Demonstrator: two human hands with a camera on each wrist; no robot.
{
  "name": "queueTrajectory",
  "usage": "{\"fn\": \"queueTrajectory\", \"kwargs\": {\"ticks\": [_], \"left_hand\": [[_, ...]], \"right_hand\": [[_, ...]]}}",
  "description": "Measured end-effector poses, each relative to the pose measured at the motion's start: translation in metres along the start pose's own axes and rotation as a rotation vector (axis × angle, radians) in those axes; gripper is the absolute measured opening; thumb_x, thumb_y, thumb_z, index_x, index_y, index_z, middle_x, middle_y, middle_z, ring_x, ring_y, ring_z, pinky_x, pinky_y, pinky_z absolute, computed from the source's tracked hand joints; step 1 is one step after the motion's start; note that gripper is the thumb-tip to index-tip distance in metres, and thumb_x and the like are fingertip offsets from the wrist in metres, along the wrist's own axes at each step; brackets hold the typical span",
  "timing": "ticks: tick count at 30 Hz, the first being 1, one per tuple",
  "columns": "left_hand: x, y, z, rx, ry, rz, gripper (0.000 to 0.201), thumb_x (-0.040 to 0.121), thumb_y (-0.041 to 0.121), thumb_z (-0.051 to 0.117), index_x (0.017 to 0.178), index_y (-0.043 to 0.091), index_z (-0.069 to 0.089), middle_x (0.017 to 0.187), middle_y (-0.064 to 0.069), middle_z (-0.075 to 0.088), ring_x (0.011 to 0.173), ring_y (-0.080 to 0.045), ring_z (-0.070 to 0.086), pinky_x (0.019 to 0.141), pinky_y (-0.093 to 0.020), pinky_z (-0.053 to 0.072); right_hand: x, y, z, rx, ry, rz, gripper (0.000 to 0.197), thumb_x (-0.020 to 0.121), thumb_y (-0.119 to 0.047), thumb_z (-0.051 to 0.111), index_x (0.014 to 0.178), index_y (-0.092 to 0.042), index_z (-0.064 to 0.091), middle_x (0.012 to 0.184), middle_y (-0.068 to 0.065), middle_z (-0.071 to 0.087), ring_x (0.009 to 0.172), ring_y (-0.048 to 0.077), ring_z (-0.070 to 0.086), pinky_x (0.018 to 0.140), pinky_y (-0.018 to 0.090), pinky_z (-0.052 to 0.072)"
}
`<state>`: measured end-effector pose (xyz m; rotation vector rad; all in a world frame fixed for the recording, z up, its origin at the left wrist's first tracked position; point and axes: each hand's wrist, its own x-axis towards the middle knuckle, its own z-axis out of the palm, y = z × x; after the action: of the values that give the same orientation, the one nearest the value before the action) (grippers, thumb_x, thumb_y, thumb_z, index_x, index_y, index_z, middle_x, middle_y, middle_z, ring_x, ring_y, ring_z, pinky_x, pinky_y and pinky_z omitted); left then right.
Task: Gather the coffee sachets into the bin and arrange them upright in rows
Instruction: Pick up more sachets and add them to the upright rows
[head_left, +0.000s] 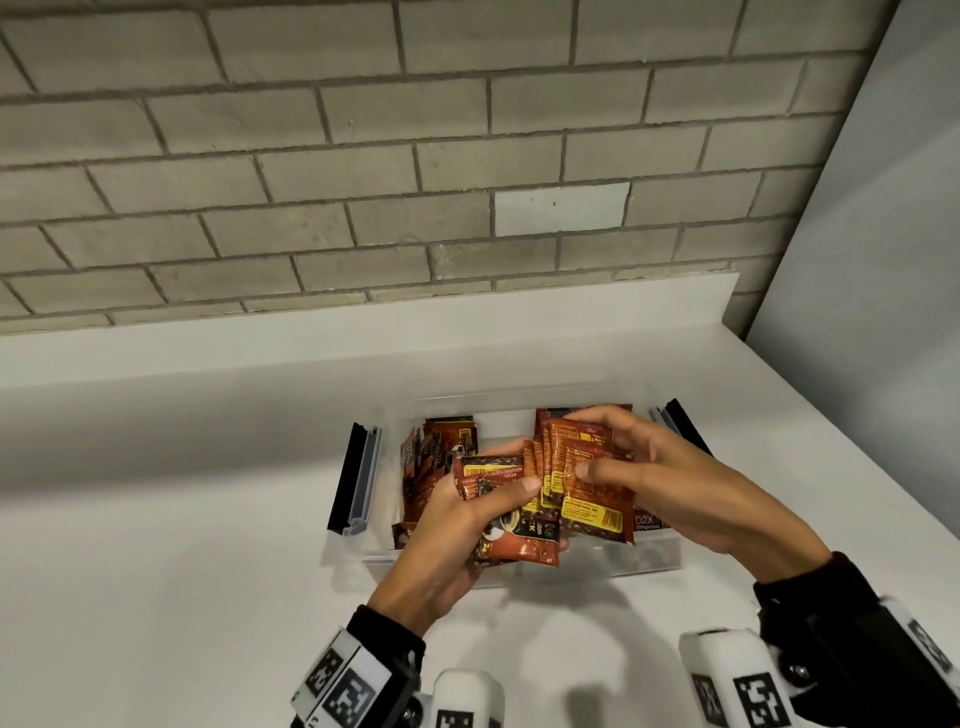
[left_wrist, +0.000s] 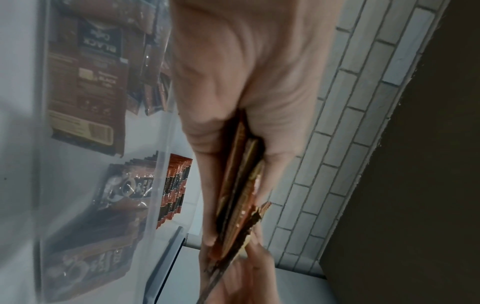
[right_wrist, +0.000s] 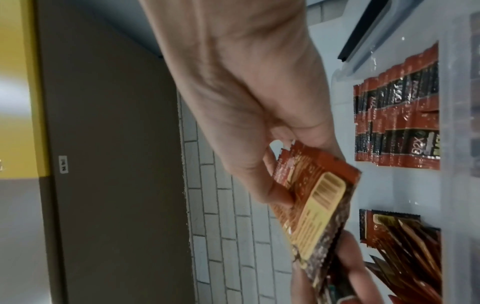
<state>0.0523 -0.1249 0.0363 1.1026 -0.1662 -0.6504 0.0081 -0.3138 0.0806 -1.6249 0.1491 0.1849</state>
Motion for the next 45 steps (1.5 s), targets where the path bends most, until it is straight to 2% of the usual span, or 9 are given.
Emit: {"fn": "queueTrajectory", "kwargs": {"ticks": [5,9,12,16,23,29,36,41,45], "left_hand": [[0.005,-0.004,-0.001,0.094,0.209,0.108,0.028,0.074,0.019,0.073,0.100,0.009,0.069,0.096,-0.014,0.074,0.091,-0.030,0.071,0.074,-0.039,0.058],[0.012,-0.009,-0.002,0.001,0.378,0.215,0.028,0.081,0.021,0.072,0.106,0.009,0.067,0.101,-0.015,0.073,0.095,-0.031,0.070,0.067,-0.035,0.056],[0.014,-0.011,0.006,-0.089,0.420,0.245,0.034,0.080,0.025,0.072,0.109,0.009,0.066,0.106,-0.015,0.071,0.104,-0.033,0.066,0.083,-0.042,0.054],[0.011,-0.013,0.016,-0.205,0.371,0.224,0.038,0.078,0.022,0.067,0.115,0.015,0.065,0.112,-0.015,0.070,0.108,-0.033,0.064,0.095,-0.050,0.047],[0.006,-0.013,0.006,-0.137,0.277,0.112,0.013,0.091,0.009,0.057,0.103,0.011,0.059,0.088,-0.005,0.073,0.075,-0.012,0.070,0.065,-0.029,0.050],[0.001,-0.012,0.004,-0.020,0.228,0.119,0.028,0.081,0.000,0.067,0.108,0.008,0.062,0.098,-0.011,0.074,0.087,-0.021,0.072,0.069,-0.028,0.057],[0.004,-0.004,0.004,-0.003,0.230,0.120,0.033,0.082,0.027,0.065,0.108,0.007,0.063,0.101,-0.016,0.073,0.090,-0.027,0.072,0.070,-0.035,0.060],[0.005,0.002,-0.006,-0.051,0.163,0.041,0.015,0.090,0.005,0.055,0.105,0.006,0.059,0.099,-0.016,0.071,0.084,-0.026,0.070,0.055,-0.034,0.058],[0.005,0.002,-0.005,0.059,0.123,0.076,0.017,0.088,0.014,0.059,0.103,0.006,0.062,0.091,-0.010,0.075,0.080,-0.022,0.073,0.051,-0.028,0.058]], "right_hand": [[0.000,-0.002,-0.003,0.037,0.034,0.018,0.036,0.088,0.000,0.061,0.114,-0.024,0.062,0.109,0.006,0.064,0.089,0.020,0.071,0.076,0.038,0.060],[-0.002,0.007,0.007,0.105,0.048,0.063,0.034,0.089,0.001,0.058,0.114,-0.023,0.060,0.105,0.005,0.065,0.088,0.018,0.070,0.075,0.035,0.060],[-0.001,0.019,0.021,0.244,0.085,0.072,0.036,0.090,0.004,0.056,0.117,-0.020,0.058,0.103,0.009,0.067,0.090,0.020,0.068,0.074,0.033,0.059],[0.001,0.029,0.035,0.311,0.096,0.061,0.038,0.089,0.003,0.058,0.118,-0.021,0.058,0.110,0.013,0.067,0.097,0.023,0.067,0.075,0.032,0.058],[0.005,0.024,0.023,0.284,0.145,0.053,0.037,0.090,0.001,0.058,0.113,-0.027,0.060,0.111,0.014,0.065,0.097,0.025,0.066,0.078,0.037,0.057],[0.008,0.015,0.011,0.219,0.081,0.031,0.038,0.089,0.001,0.059,0.115,-0.027,0.062,0.115,0.012,0.064,0.102,0.026,0.066,0.081,0.040,0.058],[0.010,0.007,0.003,0.104,-0.024,0.056,0.039,0.091,-0.001,0.057,0.117,-0.030,0.059,0.111,0.004,0.064,0.100,0.021,0.067,0.080,0.037,0.058],[0.010,0.000,-0.007,-0.040,-0.093,0.085,0.041,0.091,-0.004,0.057,0.119,-0.033,0.058,0.113,0.006,0.063,0.099,0.022,0.067,0.079,0.034,0.057],[0.010,-0.008,-0.012,-0.135,-0.155,0.072,0.042,0.091,-0.004,0.058,0.121,-0.033,0.056,0.111,0.003,0.064,0.092,0.014,0.068,0.072,0.024,0.055]]}}
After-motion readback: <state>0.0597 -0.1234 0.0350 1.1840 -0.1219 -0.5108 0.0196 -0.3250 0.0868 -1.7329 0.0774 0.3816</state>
